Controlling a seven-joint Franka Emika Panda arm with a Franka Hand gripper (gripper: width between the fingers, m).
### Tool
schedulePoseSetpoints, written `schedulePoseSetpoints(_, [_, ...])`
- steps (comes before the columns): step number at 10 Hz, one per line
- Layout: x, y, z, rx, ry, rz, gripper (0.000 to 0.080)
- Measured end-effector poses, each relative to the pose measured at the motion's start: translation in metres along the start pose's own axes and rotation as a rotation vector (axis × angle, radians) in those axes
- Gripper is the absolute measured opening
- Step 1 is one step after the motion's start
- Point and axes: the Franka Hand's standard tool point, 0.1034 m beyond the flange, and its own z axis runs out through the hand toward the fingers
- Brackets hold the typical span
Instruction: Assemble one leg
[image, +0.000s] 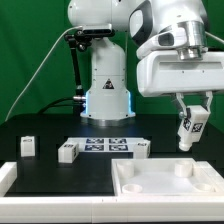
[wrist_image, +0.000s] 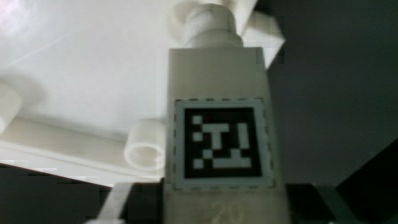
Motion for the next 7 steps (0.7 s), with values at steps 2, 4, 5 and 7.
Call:
schedulePoseSetpoints(2, [0.008,0.0,-0.001,-0.001,0.013,-0.003,0.0292])
schedulePoseSetpoints(4, [0.007,0.0,0.0,-0.001,0.011,-0.005,0.0292])
schedulePoseSetpoints(5, [0.013,0.007,0.003,-0.005,0.015,-0.035,0.0292])
schedulePoseSetpoints(7, [0.04,0.022,0.014,-0.013,0.023,-0.064,0.0292])
